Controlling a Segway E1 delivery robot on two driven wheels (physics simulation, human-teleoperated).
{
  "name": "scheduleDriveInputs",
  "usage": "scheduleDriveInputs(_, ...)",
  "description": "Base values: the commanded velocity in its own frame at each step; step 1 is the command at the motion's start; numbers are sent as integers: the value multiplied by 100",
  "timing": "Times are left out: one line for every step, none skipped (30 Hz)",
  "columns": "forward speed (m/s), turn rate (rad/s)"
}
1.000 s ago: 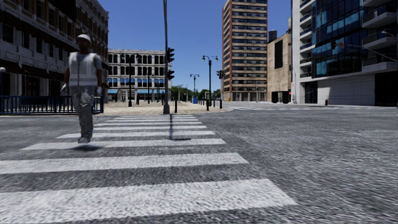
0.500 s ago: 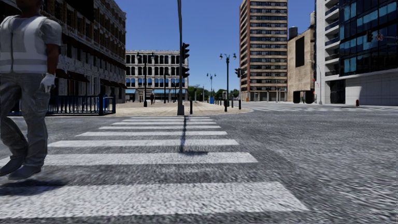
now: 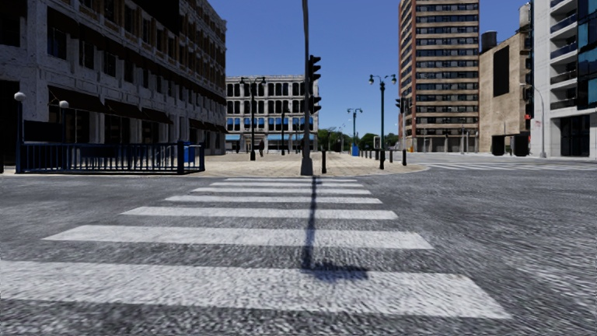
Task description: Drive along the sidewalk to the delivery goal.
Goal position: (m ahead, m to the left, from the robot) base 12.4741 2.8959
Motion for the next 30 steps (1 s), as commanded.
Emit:
scheduleDriveInputs(200, 38)
scheduleDriveInputs(200, 38)
scheduleDriveInputs(200, 38)
scheduleDriveInputs(200, 38)
scheduleDriveInputs(200, 38)
scheduleDriveInputs(200, 38)
scheduleDriveInputs(200, 38)
scheduleDriveInputs(200, 38)
scheduleDriveInputs(200, 38)
scheduleDriveInputs(200, 38)
scheduleDriveInputs(200, 38)
scheduleDriveInputs(200, 38)
scheduleDriveInputs(200, 36)
scheduleDriveInputs(200, 30)
scheduleDriveInputs(200, 30)
scheduleDriveInputs(200, 27)
scheduleDriveInputs(200, 26)
scheduleDriveInputs(200, 21)
scheduleDriveInputs(200, 8)
scheduleDriveInputs(200, 8)
scheduleDriveInputs(200, 1)
scheduleDriveInputs(200, 0)
scheduleDriveInputs(200, 0)
scheduleDriveInputs(200, 0)
scheduleDriveInputs(200, 0)
scheduleDriveInputs(200, 0)
scheduleDriveInputs(200, 0)
scheduleDriveInputs(200, 0)
scheduleDriveInputs(200, 0)
scheduleDriveInputs(200, 0)
